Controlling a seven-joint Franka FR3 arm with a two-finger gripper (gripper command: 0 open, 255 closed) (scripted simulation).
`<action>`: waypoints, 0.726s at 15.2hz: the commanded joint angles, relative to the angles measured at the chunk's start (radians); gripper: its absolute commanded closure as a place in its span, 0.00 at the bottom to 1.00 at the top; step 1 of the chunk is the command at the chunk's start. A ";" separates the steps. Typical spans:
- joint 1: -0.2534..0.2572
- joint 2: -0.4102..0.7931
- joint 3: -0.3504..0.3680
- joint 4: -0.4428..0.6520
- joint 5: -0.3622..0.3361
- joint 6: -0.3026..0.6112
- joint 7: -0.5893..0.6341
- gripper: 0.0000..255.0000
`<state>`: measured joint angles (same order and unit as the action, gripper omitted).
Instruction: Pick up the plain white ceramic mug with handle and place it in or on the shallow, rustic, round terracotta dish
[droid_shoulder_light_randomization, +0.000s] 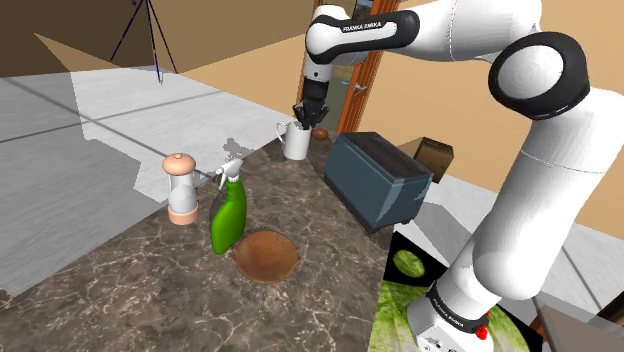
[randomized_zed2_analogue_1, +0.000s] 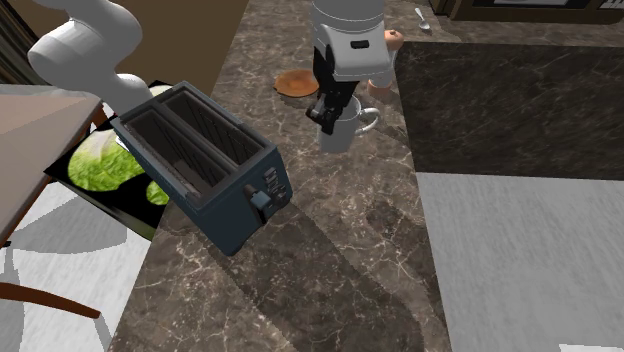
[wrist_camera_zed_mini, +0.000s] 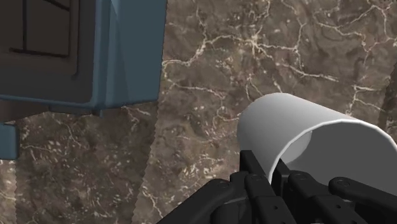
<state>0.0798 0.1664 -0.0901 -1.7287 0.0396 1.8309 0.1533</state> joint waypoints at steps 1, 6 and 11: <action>0.023 -0.053 0.015 -0.069 -0.004 0.017 0.040 1.00; 0.078 -0.163 0.062 -0.195 -0.007 0.036 0.141 1.00; 0.130 -0.254 0.117 -0.289 0.002 0.044 0.245 1.00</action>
<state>0.2001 -0.0676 0.0163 -1.9952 0.0397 1.8709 0.3777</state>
